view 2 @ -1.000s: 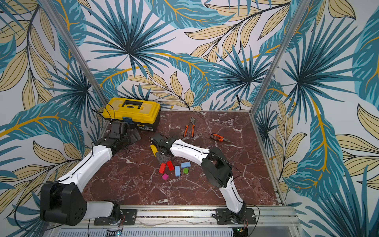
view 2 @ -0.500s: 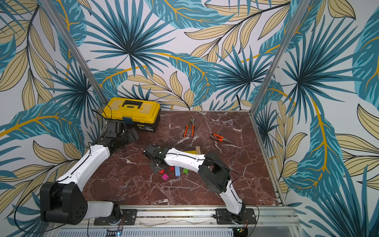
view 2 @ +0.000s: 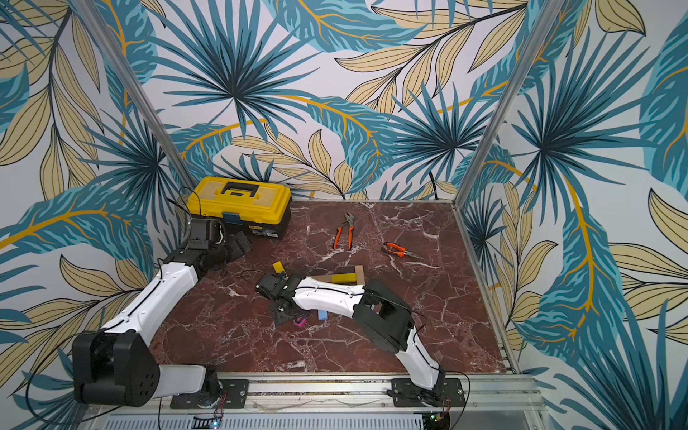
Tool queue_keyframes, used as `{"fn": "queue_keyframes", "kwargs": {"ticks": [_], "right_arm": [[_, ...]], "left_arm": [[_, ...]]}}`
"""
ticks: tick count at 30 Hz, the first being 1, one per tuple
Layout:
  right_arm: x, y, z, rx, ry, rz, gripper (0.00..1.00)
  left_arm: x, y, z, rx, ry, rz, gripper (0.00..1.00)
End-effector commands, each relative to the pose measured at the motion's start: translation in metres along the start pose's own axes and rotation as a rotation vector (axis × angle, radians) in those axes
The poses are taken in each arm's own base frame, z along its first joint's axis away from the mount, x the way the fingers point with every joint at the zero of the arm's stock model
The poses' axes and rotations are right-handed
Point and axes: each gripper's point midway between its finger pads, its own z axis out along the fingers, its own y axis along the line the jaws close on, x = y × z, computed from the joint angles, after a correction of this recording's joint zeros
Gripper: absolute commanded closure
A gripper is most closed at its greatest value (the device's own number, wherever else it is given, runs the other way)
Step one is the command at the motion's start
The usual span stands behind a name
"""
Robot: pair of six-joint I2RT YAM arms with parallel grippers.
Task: Assemble the letter v with building blocks
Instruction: Pick up the building block from the center of the board.
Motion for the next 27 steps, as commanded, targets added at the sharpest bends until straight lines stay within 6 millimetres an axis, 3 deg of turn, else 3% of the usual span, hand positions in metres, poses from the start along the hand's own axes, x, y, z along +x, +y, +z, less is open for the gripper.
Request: {"fn": "queue_keyframes", "kwargs": {"ticks": [1,13,27], "right_arm": [[0.005,-0.003,0.020,-0.008,0.044,0.049,0.23],[-0.010,-0.001,0.030,-0.012,0.040,0.055,0.26],[-0.023,-0.019,0.023,0.103,0.024,-0.015,0.52]], "left_arm": [[0.000,0.004,-0.004,0.005,-0.006,0.003,0.01],[0.000,0.007,-0.002,0.002,-0.002,0.001,0.01],[-0.002,0.008,-0.003,0.004,-0.002,-0.005,0.01]]}}
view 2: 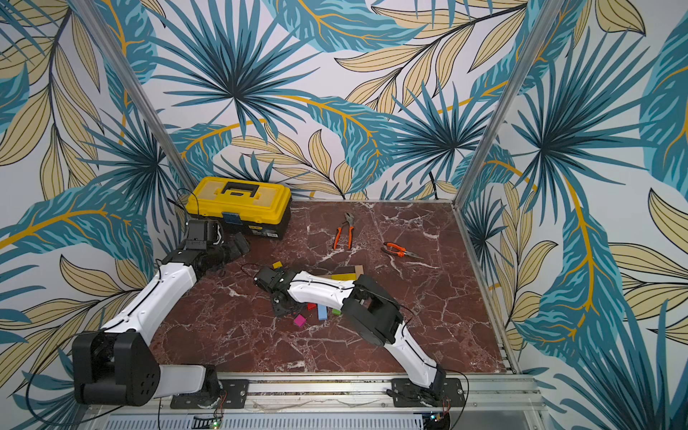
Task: Assemble the letter v with building blocks
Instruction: Pick up the building block from the center of the board.
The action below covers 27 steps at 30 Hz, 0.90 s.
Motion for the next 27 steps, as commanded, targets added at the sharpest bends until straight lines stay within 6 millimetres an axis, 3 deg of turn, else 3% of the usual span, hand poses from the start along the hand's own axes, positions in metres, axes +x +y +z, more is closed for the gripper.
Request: {"fn": "queue_keyframes", "kwargs": {"ticks": [1,10,18,27], "right_arm": [[0.001,-0.018,0.002,0.079,0.022,-0.036,0.56],[-0.009,-0.031,-0.002,0.074,0.050,-0.112,0.75],[-0.007,-0.022,0.004,0.020,0.076,-0.139,0.78],[-0.019,-0.018,0.009,0.018,0.075,-0.179,0.78]], "left_arm": [[-0.003,0.003,-0.004,0.006,-0.013,0.006,0.01],[-0.003,0.004,-0.005,0.009,-0.013,-0.005,0.01],[-0.002,0.005,-0.005,0.007,-0.012,-0.005,0.01],[-0.001,0.005,-0.005,0.007,-0.010,-0.008,0.01]]}}
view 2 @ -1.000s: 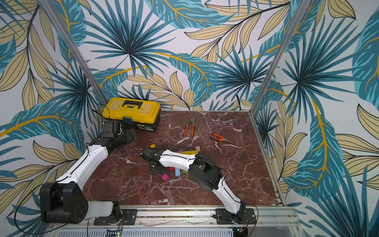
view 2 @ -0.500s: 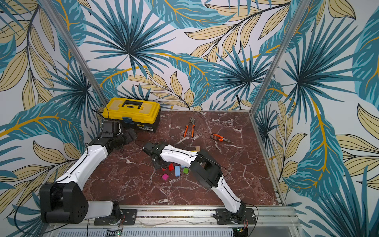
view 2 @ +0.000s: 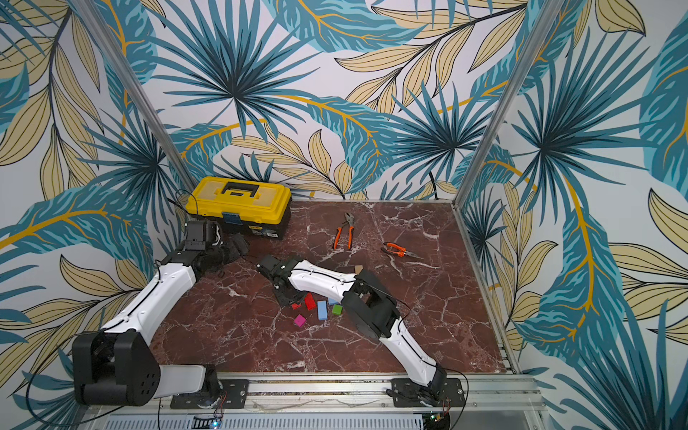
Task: Assemble the letter v with building blocks
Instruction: Pick up the building block from the center of the board, then assemble the building block at the center of the board.
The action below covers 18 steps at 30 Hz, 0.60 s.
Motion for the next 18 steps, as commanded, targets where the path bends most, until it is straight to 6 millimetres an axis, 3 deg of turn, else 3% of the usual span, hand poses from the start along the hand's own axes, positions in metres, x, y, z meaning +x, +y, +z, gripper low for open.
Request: {"fn": "queue_keyframes", "kwargs": {"ticks": [1,7,18], "right_arm": [[0.007,-0.006,0.012,0.018,0.052,-0.022,0.79],[0.001,-0.021,0.016,0.032,0.051,0.014,0.79],[-0.009,-0.018,0.024,0.012,0.046,0.006,0.79]], "left_arm": [[-0.003,0.002,-0.006,0.006,-0.017,0.001,0.00],[-0.002,0.002,-0.006,0.007,-0.016,-0.001,0.01],[-0.003,0.002,-0.006,0.009,-0.019,0.001,0.01]]}}
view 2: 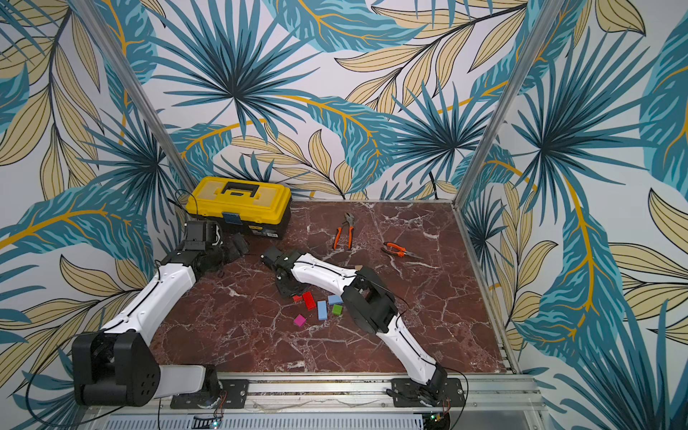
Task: Assemble the letter v with building blocks
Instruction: Assemble the building block at the center of the board.
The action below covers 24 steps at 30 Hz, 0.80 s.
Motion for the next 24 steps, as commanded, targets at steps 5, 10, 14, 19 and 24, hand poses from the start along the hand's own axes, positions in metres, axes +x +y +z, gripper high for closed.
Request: {"fn": "queue_keyframes", "kwargs": {"ticks": [5,10,14,19,24], "right_arm": [[0.005,0.003,0.020,0.005,0.050,-0.025,0.79],[0.003,0.005,0.025,0.003,0.055,-0.024,0.79],[-0.001,0.006,0.026,0.003,0.050,-0.025,0.79],[-0.002,0.008,0.028,0.003,0.051,-0.026,0.79],[-0.003,0.007,0.028,0.006,0.048,-0.022,0.79]], "left_arm": [[-0.004,0.003,-0.006,0.005,-0.021,0.001,0.01],[-0.004,0.002,-0.007,0.008,-0.022,0.001,0.01],[-0.004,0.002,-0.006,0.007,-0.019,0.000,0.00],[-0.004,0.003,-0.006,0.005,-0.018,-0.002,0.01],[-0.004,0.003,-0.005,0.007,-0.017,-0.002,0.00]]}}
